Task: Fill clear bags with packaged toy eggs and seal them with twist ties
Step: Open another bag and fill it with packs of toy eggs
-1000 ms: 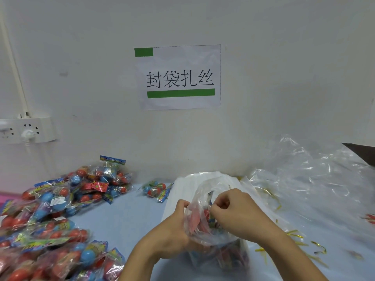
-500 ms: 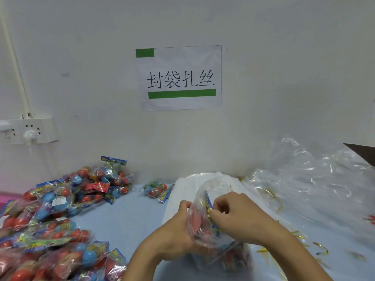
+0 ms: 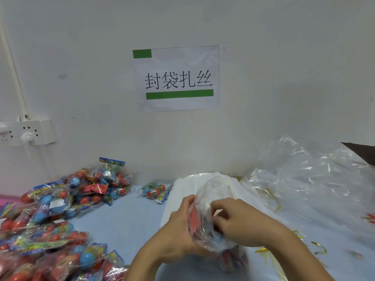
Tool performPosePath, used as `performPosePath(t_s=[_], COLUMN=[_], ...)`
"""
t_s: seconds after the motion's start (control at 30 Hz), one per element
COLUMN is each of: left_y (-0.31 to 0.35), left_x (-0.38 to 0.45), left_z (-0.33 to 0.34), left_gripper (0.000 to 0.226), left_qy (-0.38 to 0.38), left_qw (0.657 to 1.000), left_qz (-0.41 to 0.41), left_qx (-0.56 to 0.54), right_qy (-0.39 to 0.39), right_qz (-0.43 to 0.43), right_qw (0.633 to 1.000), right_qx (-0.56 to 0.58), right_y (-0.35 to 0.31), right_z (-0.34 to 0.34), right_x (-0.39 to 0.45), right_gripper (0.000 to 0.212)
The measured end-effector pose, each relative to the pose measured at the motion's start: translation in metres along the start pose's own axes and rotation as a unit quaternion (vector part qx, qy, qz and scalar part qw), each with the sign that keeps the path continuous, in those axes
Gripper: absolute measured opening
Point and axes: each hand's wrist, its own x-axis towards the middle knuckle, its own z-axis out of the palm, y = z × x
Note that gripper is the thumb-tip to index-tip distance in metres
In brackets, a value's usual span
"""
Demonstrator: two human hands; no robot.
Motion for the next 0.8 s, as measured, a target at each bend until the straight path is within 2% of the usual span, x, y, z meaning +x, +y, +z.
performPosePath(t_s=[0.17, 0.27, 0.43, 0.57, 0.7, 0.8], left_y=[0.001, 0.0, -0.002, 0.002, 0.01, 0.012], left_x=[0.001, 0.002, 0.002, -0.001, -0.002, -0.002], left_z=[0.001, 0.0, -0.002, -0.003, -0.002, -0.003], left_gripper=[0.083, 0.078, 0.086, 0.093, 0.099, 0.101], left_qy=[0.002, -0.007, -0.059, -0.069, -0.071, -0.067], left_qw=[1.0, 0.999, 0.998, 0.996, 0.994, 0.993], left_qz=[0.018, 0.01, -0.01, -0.005, 0.02, 0.028], left_qx=[-0.024, -0.03, -0.037, -0.056, -0.083, -0.091], right_qy=[0.025, 0.045, 0.041, 0.034, 0.064, 0.121], right_qz=[0.001, 0.0, 0.001, -0.006, 0.007, 0.002], right_qw=[1.0, 0.999, 0.998, 0.999, 0.997, 0.992], right_qx=[0.017, -0.006, -0.036, -0.031, -0.038, -0.036], right_y=[0.003, 0.007, 0.009, 0.008, 0.005, 0.003], right_z=[-0.002, -0.006, -0.008, -0.008, -0.006, -0.007], right_x=[0.0, -0.001, -0.004, -0.004, -0.005, -0.005], right_gripper=[0.026, 0.025, 0.029, 0.023, 0.026, 0.023])
